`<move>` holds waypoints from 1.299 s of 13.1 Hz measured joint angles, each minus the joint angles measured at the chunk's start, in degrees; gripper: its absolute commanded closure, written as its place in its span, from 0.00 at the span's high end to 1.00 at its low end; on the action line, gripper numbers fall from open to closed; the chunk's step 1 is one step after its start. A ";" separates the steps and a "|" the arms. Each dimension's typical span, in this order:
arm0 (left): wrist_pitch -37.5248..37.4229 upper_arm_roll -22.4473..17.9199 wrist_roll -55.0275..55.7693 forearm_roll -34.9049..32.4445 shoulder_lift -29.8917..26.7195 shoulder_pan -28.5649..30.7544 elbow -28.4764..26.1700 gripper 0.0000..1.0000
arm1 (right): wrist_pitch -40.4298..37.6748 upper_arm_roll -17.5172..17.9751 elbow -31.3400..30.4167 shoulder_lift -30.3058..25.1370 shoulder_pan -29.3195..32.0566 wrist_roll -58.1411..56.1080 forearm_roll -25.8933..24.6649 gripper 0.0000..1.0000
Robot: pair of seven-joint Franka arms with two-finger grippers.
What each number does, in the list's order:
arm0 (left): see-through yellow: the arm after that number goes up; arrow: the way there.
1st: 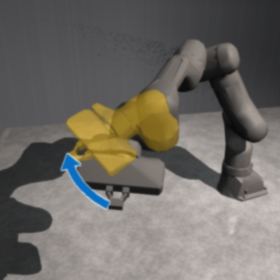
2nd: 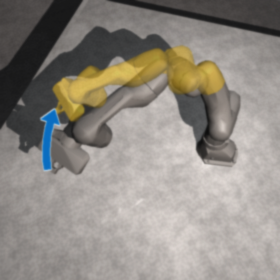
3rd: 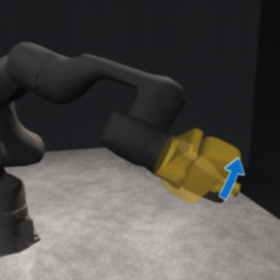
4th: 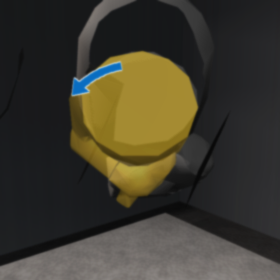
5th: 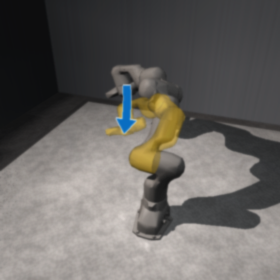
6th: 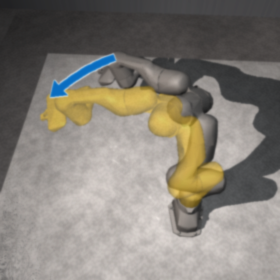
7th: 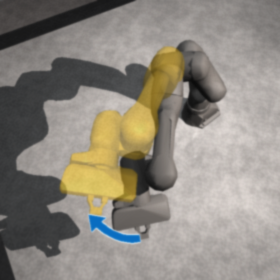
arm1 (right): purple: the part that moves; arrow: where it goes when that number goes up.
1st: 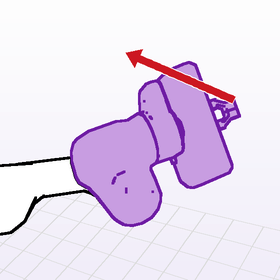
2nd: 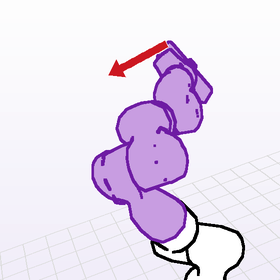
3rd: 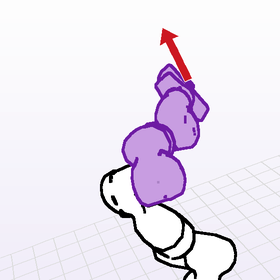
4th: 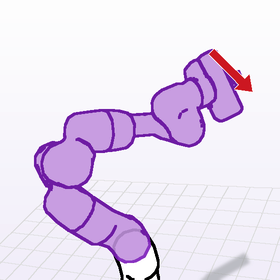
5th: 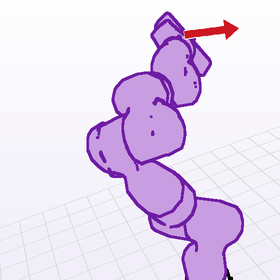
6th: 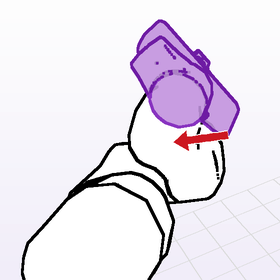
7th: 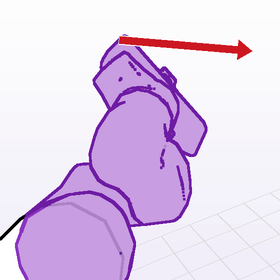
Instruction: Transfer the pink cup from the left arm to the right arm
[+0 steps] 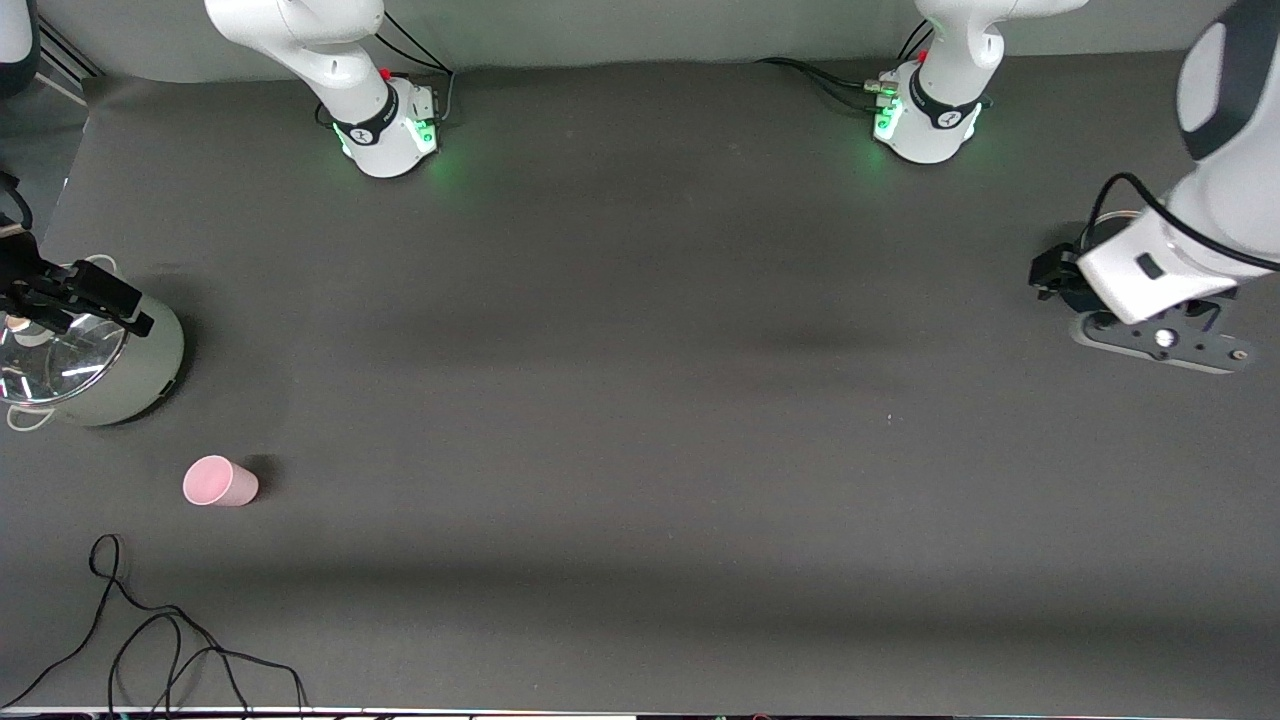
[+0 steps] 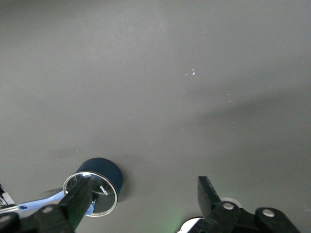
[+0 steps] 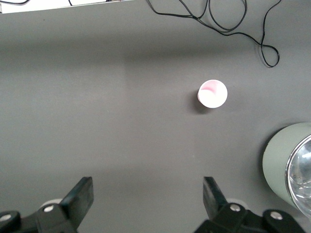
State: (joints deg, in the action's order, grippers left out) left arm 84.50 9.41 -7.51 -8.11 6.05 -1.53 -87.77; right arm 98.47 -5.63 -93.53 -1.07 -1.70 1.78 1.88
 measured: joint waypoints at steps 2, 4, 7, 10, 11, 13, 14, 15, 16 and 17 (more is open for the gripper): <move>5.89 -0.96 0.14 0.96 -3.21 -1.34 -3.91 0.99 | -1.31 -0.45 0.00 0.01 0.01 0.00 0.00 1.00; 10.98 -2.57 0.43 2.88 -8.14 -1.27 -11.58 0.99 | -2.13 -0.47 0.01 0.01 -0.03 0.00 0.00 1.00; 8.03 -5.83 0.44 4.09 -9.88 -0.48 -11.90 1.00 | -4.58 -0.44 0.01 0.03 -0.08 -2.46 -0.15 1.00; 3.64 -6.78 3.39 7.30 -9.40 -0.40 -9.78 1.00 | -5.26 -0.73 0.01 0.05 0.27 -6.88 -0.29 1.00; 3.62 -6.78 3.96 7.52 -9.25 -0.40 -9.71 1.00 | -5.31 -0.77 0.01 0.05 0.35 -7.43 -0.30 1.00; 3.83 -6.77 4.20 7.54 -8.62 -0.40 -9.49 1.00 | -5.53 -0.78 0.01 0.06 0.35 -7.69 -0.31 1.00; 4.03 -6.74 4.20 7.52 -8.03 -0.42 -9.20 1.00 | -5.60 -0.78 0.01 0.06 0.35 -7.71 -0.31 1.00; 4.34 -6.68 4.20 7.51 -7.34 -0.46 -8.65 1.00 | -5.64 -0.78 0.01 0.06 0.35 -7.73 -0.31 1.00; 4.64 -6.61 4.20 7.51 -6.41 -0.49 -7.47 1.00 | -5.66 -0.78 0.00 0.06 0.35 -7.73 -0.31 1.00; 4.68 -6.60 4.20 7.51 -5.38 -0.50 -5.93 1.00 | -5.68 -0.78 0.01 0.06 0.35 -7.74 -0.32 1.00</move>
State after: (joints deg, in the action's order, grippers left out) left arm 89.19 2.81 -3.31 -0.61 0.67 -2.03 -93.70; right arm 92.78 -6.41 -93.52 -1.01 -1.35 -5.96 1.56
